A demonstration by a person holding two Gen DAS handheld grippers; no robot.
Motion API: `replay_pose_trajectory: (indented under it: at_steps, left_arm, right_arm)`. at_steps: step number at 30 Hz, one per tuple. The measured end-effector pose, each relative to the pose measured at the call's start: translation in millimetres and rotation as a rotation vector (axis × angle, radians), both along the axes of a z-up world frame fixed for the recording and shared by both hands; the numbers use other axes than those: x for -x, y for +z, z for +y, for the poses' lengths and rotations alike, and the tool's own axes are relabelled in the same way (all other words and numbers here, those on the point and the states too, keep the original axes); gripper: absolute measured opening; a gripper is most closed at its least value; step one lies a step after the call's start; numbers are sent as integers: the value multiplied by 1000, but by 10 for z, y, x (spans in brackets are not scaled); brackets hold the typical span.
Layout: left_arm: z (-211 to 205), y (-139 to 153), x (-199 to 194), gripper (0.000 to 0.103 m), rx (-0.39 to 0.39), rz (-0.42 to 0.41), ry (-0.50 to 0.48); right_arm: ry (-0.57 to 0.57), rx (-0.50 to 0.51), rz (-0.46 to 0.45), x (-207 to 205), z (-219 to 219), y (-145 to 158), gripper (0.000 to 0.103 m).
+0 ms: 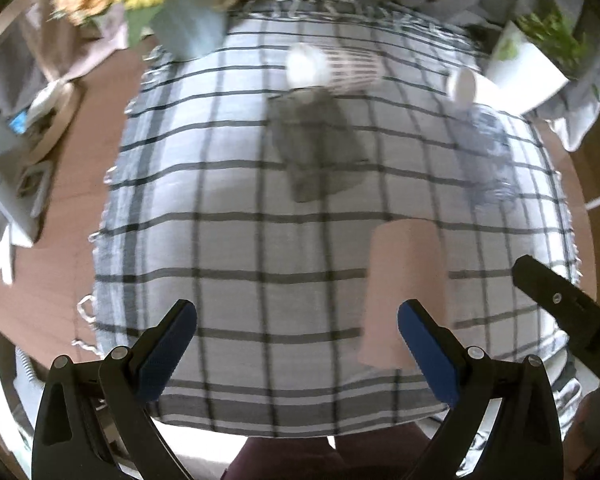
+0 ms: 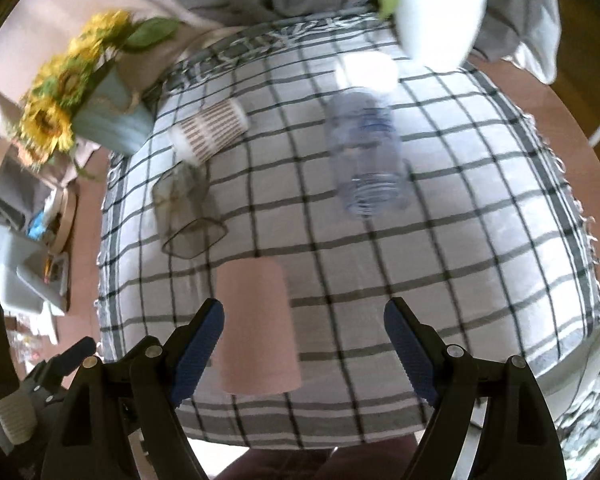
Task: Flip cup upside down
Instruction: 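Bring the peach cup to the left tool while the left tool closes on it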
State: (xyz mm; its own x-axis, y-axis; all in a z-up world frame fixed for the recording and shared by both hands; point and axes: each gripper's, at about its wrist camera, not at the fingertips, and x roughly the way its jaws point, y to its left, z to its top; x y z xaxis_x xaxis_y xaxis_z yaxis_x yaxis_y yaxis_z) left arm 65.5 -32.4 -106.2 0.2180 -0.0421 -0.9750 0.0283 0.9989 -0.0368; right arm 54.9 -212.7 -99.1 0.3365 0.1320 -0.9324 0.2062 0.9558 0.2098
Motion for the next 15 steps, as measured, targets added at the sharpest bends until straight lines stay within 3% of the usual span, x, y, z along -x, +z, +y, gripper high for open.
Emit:
replay_pose_trajectory:
  at_steps: [7, 15]
  left_arm:
    - [-356, -67, -189, 103, 42, 31, -70]
    - [-644, -366, -416, 102, 49, 124, -103]
  right_arm:
    - [-86, -13, 25, 57, -352, -47, 82]
    - [-169, -31, 66, 47, -691, -203, 82]
